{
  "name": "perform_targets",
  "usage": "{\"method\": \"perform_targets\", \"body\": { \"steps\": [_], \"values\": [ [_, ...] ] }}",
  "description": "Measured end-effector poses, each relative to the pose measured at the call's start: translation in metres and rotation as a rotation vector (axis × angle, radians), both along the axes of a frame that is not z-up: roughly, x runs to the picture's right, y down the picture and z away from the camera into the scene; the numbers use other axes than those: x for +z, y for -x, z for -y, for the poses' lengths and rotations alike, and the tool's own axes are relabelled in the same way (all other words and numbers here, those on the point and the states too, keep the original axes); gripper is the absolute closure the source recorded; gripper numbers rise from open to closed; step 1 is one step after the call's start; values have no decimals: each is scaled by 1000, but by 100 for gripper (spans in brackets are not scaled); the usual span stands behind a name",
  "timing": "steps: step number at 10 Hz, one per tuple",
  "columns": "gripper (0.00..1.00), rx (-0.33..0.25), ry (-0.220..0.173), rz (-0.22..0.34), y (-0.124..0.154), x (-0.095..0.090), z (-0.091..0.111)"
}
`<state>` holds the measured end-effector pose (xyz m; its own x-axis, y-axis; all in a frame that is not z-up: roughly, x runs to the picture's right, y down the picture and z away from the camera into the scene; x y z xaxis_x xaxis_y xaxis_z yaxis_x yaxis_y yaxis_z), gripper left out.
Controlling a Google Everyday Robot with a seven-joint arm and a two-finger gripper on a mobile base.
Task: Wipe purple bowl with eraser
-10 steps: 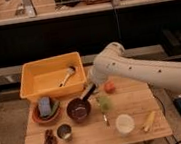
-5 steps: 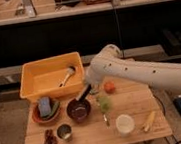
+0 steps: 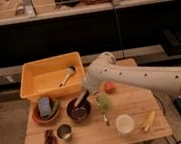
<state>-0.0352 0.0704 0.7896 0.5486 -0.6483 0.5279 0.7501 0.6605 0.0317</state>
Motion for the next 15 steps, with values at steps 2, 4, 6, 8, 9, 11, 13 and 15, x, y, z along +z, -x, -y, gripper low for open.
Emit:
{"method": "perform_targets", "body": {
  "steps": [2,4,6,8,9,11,13,15],
  "values": [
    [100,0,9,-7,2,-1,-8],
    [100,-1,14,-9,5,-1,-13],
    [100,-8,10,-1,14,-2,-14],
    [100,-6,5,0,18,3,-18],
    [100,-5,1,-3,19,11,-21],
    [100,-1,-5,-13,19,25,-22],
    [100,4,-13,-8,26,34,-19],
    [100,23,-18,27,36,33,-12]
  ]
}}
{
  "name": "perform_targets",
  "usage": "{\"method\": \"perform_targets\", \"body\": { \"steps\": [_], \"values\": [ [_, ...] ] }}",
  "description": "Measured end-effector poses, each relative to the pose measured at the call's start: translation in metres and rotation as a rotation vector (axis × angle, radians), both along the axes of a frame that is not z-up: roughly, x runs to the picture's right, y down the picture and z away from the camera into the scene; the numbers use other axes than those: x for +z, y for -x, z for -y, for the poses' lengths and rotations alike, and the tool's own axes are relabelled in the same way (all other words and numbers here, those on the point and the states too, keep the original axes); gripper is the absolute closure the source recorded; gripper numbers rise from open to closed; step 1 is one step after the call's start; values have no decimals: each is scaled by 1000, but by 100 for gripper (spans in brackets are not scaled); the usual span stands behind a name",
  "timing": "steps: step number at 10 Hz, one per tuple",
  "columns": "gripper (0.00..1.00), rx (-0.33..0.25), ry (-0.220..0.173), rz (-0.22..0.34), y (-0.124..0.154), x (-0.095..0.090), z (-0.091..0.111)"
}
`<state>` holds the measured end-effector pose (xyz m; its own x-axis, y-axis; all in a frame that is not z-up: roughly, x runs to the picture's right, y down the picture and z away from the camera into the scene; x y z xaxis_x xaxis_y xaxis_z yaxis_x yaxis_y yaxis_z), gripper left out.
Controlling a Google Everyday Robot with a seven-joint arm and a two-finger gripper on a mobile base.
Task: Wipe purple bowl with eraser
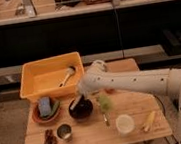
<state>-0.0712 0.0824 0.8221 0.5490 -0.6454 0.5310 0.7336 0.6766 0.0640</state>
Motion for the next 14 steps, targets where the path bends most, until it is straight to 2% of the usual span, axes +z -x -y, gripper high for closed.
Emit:
{"method": "perform_targets", "body": {
  "steps": [4,6,14],
  "values": [
    [100,0,12,52,10,-11,-2],
    [100,-8,14,54,5,-15,-4],
    [100,-54,20,-15,-38,-39,-16]
  ]
}}
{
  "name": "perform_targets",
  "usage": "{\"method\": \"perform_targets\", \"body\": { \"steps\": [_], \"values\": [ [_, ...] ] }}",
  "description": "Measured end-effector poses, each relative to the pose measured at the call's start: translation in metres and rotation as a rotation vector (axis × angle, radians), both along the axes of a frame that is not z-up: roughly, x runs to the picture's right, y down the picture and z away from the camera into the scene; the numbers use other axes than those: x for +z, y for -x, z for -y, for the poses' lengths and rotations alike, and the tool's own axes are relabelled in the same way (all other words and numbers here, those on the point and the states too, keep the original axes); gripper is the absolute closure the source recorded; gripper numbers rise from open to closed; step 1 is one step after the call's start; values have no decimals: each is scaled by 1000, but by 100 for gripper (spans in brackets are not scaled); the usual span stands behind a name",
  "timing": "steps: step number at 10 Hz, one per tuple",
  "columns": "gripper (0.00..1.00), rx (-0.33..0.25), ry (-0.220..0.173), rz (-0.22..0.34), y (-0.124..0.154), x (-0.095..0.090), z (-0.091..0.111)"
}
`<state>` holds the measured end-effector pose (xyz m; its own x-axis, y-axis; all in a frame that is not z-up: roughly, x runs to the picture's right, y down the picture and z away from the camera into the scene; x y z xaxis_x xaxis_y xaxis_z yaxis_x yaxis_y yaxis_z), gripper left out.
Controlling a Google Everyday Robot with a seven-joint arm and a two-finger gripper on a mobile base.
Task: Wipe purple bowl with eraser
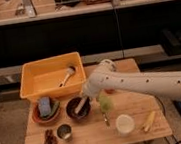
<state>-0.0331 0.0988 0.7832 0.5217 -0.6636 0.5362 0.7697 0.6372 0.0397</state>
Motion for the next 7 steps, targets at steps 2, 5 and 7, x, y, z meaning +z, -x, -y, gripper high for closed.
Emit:
{"method": "perform_targets", "body": {
  "steps": [2,5,7],
  "values": [
    [100,4,-5,-29,-11,2,1],
    [100,14,-35,-62,-20,15,17],
    [100,20,-65,-55,-11,26,35]
  ]
}}
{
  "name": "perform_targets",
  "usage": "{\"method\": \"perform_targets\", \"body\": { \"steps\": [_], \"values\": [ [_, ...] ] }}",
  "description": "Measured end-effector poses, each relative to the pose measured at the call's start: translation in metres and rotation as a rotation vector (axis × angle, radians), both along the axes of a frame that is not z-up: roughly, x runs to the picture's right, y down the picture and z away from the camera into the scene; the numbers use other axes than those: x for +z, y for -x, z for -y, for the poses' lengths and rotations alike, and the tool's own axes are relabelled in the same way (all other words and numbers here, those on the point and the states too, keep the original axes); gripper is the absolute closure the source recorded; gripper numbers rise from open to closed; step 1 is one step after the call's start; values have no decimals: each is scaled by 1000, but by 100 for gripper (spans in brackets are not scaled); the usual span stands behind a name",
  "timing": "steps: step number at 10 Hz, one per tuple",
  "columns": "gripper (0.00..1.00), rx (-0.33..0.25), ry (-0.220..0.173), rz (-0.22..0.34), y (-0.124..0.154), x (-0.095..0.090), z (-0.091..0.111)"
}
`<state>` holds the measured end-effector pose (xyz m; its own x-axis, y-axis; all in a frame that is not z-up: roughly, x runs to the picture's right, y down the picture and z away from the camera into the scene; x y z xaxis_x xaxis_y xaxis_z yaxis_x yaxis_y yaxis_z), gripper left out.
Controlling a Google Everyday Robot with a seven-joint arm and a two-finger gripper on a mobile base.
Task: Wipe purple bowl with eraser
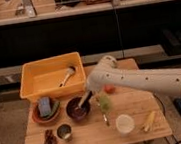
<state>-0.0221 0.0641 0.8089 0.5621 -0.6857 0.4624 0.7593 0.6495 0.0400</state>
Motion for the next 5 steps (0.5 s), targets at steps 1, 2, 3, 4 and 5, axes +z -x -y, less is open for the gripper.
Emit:
{"method": "perform_targets", "body": {
  "steps": [1,2,3,4,5],
  "values": [
    [100,0,-5,9,9,3,3],
    [100,1,-5,17,17,6,4],
    [100,2,-4,24,25,10,2],
    [100,2,-9,30,30,11,3],
    [100,1,-10,43,38,11,3]
  ]
}}
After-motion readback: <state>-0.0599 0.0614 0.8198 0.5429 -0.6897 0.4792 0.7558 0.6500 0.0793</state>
